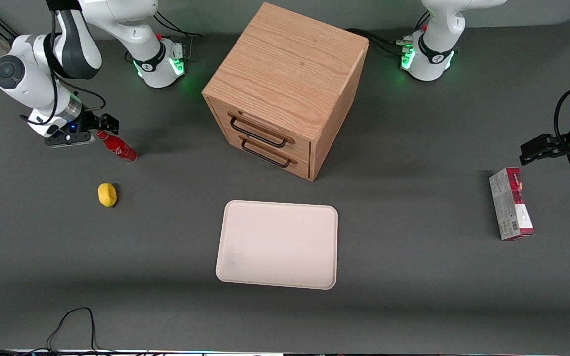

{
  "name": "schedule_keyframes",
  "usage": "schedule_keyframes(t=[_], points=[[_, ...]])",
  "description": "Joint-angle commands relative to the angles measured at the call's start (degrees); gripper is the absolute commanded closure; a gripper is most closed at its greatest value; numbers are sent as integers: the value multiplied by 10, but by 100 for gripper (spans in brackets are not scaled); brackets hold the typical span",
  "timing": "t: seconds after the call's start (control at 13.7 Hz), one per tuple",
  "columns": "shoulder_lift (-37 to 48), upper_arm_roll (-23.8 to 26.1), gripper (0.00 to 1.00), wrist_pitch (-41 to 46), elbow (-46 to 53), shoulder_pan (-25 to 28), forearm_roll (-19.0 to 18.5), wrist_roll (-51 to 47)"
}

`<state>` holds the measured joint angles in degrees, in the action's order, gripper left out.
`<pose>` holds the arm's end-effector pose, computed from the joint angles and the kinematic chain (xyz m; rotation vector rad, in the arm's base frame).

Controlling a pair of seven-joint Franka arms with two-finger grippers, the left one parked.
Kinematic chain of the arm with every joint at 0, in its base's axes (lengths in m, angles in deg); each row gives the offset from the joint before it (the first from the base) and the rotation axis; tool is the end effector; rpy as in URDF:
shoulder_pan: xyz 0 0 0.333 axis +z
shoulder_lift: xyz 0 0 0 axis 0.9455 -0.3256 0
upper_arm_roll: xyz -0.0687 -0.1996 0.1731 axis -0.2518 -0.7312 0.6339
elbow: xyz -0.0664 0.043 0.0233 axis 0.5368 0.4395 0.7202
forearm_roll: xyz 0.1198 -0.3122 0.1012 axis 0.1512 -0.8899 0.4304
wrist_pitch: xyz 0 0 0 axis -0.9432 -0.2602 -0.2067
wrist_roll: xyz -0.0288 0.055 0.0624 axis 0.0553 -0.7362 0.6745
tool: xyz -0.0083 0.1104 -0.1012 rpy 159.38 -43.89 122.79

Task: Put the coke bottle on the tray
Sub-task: 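Lower the right gripper and close it around the bottle neck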

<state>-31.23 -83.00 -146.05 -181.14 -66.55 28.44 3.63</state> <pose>0.3563 -0.0653 0.2801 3.0835 0.1632 -0.1660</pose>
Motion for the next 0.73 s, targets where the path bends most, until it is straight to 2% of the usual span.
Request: schedule_keyframes(t=[0.0, 0.15, 0.66], points=[[7, -10, 100, -12, -7, 5, -18, 23], [8, -29, 100, -12, -7, 5, -18, 31], [7, -29, 100, -12, -6, 5, -19, 34]])
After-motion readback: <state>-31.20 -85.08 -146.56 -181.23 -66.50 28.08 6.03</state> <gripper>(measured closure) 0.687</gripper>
